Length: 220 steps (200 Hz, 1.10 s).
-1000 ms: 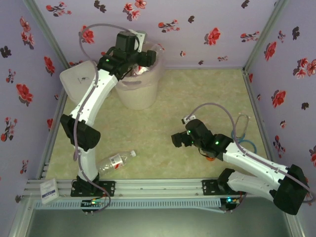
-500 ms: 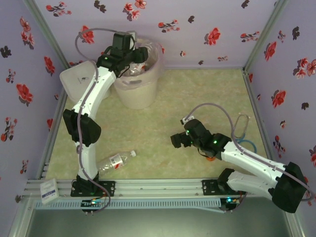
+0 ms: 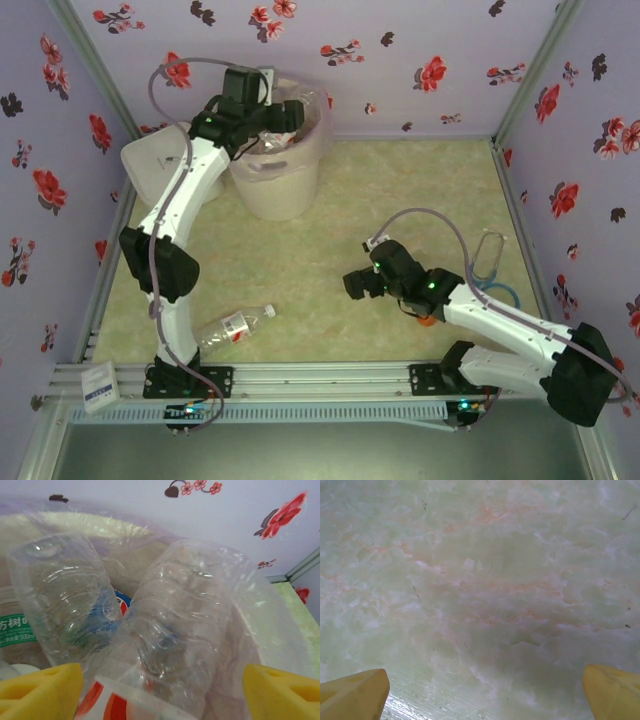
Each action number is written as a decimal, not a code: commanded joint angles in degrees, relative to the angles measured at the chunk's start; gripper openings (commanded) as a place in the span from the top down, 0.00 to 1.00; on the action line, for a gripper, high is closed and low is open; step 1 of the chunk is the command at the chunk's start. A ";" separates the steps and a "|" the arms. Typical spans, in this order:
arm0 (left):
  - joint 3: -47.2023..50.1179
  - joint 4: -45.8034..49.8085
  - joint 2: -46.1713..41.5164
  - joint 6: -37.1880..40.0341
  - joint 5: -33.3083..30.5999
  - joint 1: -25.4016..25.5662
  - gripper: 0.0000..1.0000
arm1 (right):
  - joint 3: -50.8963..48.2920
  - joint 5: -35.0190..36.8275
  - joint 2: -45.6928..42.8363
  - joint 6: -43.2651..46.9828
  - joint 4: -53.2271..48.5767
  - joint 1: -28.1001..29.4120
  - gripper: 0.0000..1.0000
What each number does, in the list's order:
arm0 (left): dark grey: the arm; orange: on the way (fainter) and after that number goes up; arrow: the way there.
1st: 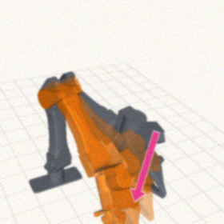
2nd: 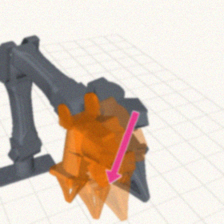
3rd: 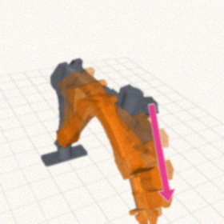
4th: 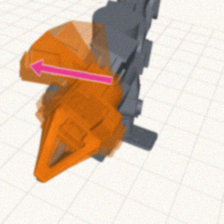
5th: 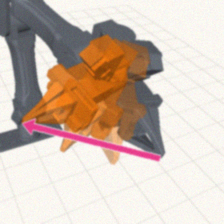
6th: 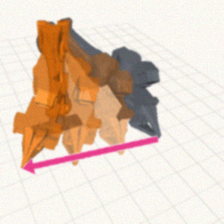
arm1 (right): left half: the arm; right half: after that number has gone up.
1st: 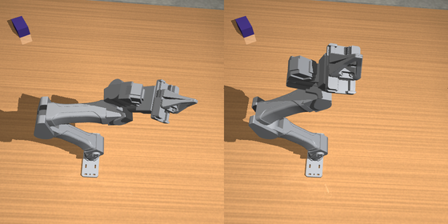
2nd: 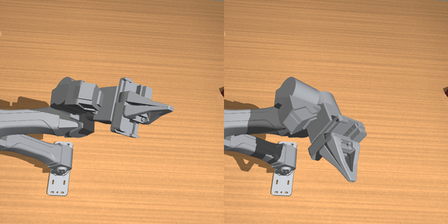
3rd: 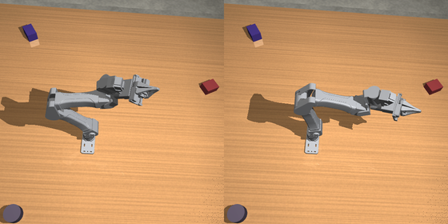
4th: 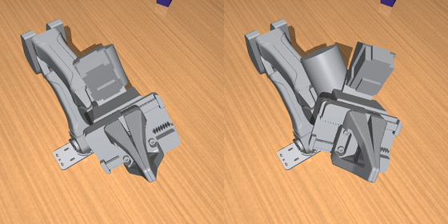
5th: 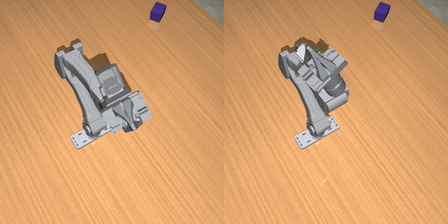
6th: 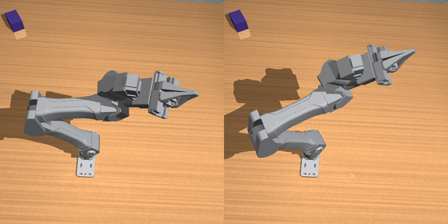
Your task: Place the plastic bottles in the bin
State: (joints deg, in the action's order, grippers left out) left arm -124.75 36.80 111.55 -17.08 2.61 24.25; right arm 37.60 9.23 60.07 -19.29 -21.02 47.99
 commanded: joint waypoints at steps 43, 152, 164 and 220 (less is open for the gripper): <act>11.25 3.10 -17.93 2.24 0.13 -2.38 0.06 | 4.05 -17.87 6.46 16.22 12.64 3.09 0.00; 59.69 1.58 -56.90 -9.08 8.70 -23.57 0.06 | 38.60 -24.39 47.57 54.70 -2.49 18.51 0.03; 61.02 1.57 -58.26 -9.15 8.71 -24.15 0.06 | 40.39 -24.49 49.54 55.71 -2.34 18.83 0.03; 62.04 0.59 -58.73 -12.08 9.32 -26.32 0.08 | 43.96 -24.97 56.62 55.51 -1.22 19.30 0.11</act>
State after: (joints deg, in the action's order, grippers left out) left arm -63.55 38.22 52.77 -27.09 10.59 -1.23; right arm 80.01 -15.27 114.69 35.27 -22.57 66.92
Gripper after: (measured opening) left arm 0.922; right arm 0.927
